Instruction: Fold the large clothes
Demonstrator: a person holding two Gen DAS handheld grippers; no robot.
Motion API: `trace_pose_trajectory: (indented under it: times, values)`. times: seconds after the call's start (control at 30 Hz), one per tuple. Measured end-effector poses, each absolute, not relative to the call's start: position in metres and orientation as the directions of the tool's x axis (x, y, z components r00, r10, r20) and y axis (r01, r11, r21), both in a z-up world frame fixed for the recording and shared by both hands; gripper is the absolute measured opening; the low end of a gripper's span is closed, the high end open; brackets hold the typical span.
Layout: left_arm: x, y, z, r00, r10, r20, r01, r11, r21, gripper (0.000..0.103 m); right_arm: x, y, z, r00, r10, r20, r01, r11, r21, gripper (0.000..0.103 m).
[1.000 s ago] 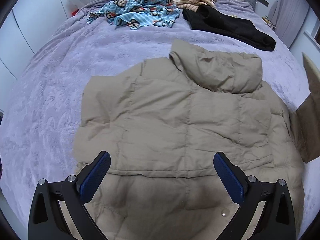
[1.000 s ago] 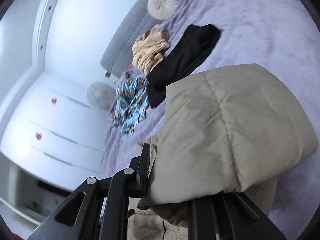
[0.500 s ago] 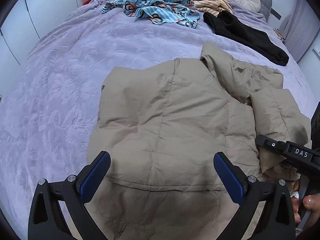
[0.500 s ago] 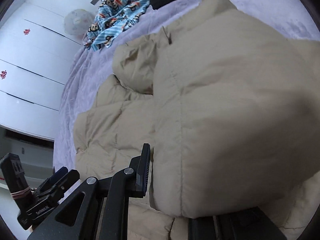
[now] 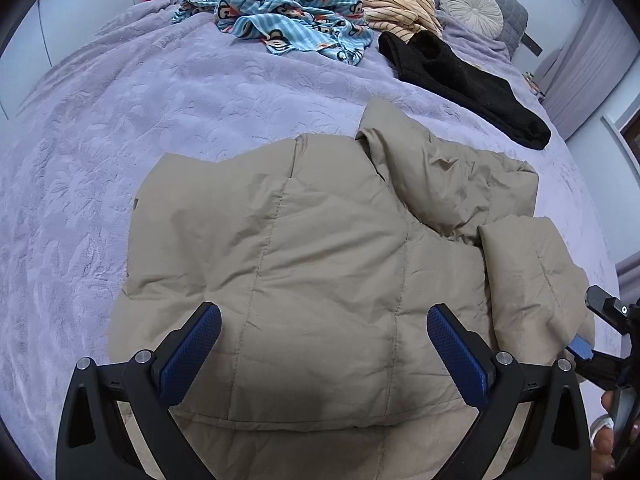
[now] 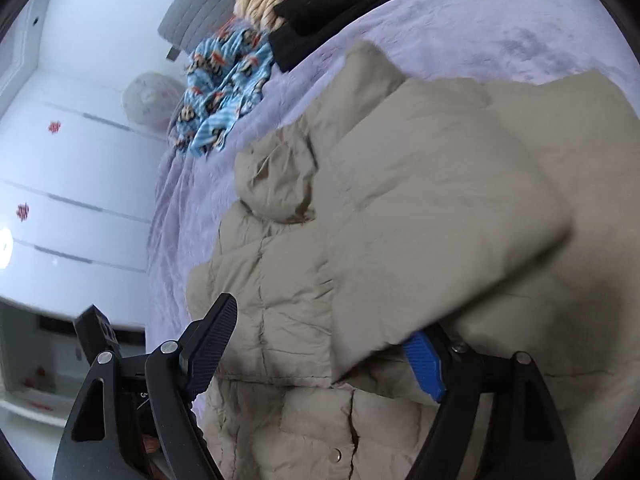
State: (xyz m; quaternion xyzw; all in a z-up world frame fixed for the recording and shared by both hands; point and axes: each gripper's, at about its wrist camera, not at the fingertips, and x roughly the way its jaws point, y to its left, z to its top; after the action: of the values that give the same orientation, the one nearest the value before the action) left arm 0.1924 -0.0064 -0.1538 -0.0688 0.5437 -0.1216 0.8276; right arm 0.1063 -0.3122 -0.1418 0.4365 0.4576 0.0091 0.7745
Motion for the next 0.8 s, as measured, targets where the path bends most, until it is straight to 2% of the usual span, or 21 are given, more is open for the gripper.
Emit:
trace_pose_trajectory:
  times: [0.03,0.07,0.1,0.13,0.17,0.23,0.33,0.43,0.6,0.63,0.67,0.7,0.73,0.8]
  values:
    - [0.194,-0.003,-0.154,0.378,-0.296,-0.877,0.124,0.955,-0.269,0.103,0.103,-0.323,-0.145,0.604,0.399,-0.69,0.418,0.579,0.7,0.082]
    - [0.195,0.0,-0.154,0.378,-0.316,-0.871,0.124,0.949,-0.29,0.103,0.1,-0.334,-0.147,0.622,0.378,-0.686,0.449,0.546,0.707,0.07]
    - [0.196,0.004,-0.153,0.377,-0.341,-0.861,0.124,0.94,-0.318,0.103,0.102,-0.341,-0.149,0.629,0.365,-0.686,0.468,0.527,0.709,0.057]
    - [0.197,0.009,-0.152,0.377,-0.372,-0.848,0.125,0.928,-0.351,0.103,0.106,-0.344,-0.15,0.633,0.367,-0.682,0.467,0.522,0.714,0.032]
    - [0.198,0.014,-0.151,0.374,-0.404,-0.835,0.123,0.914,-0.387,0.103,0.113,-0.343,-0.148,0.637,0.376,-0.673,0.447,0.531,0.72,0.024]
    - [0.2,0.025,-0.15,0.363,-0.472,-0.803,0.117,0.878,-0.463,0.103,0.131,-0.326,-0.133,0.636,0.39,-0.666,0.361,0.612,0.703,0.023]
    - [0.206,0.041,-0.151,0.328,-0.573,-0.751,0.101,0.812,-0.575,0.103,0.155,-0.278,-0.114,0.601,0.433,-0.672,0.185,0.742,0.644,0.022]
    - [0.211,0.052,-0.153,0.303,-0.648,-0.699,0.086,0.749,-0.657,0.103,0.17,-0.221,-0.118,0.513,0.48,-0.711,0.044,0.813,0.581,0.022]
    - [0.215,0.052,-0.166,0.228,-0.788,-0.571,0.053,0.596,-0.801,0.103,0.174,-0.167,-0.161,0.336,0.506,-0.795,-0.017,0.847,0.532,0.026]
    - [0.216,0.047,-0.168,0.212,-0.798,-0.564,0.054,0.585,-0.809,0.103,0.174,-0.165,-0.169,0.305,0.511,-0.804,-0.003,0.844,0.536,0.034]
    - [0.217,0.042,-0.169,0.201,-0.802,-0.562,0.061,0.583,-0.81,0.103,0.173,-0.164,-0.173,0.291,0.518,-0.804,0.01,0.839,0.544,0.049]
    - [0.218,0.036,-0.171,0.186,-0.803,-0.566,0.07,0.585,-0.808,0.103,0.171,-0.166,-0.174,0.291,0.523,-0.801,0.013,0.835,0.55,0.058]
    - [0.219,0.031,-0.172,0.176,-0.801,-0.573,0.073,0.591,-0.803,0.103,0.167,-0.17,-0.17,0.299,0.526,-0.796,0.013,0.832,0.555,0.071]
    - [0.221,0.02,-0.176,0.151,-0.797,-0.585,0.075,0.6,-0.797,0.103,0.156,-0.182,-0.157,0.324,0.509,-0.798,0.011,0.841,0.541,0.075]
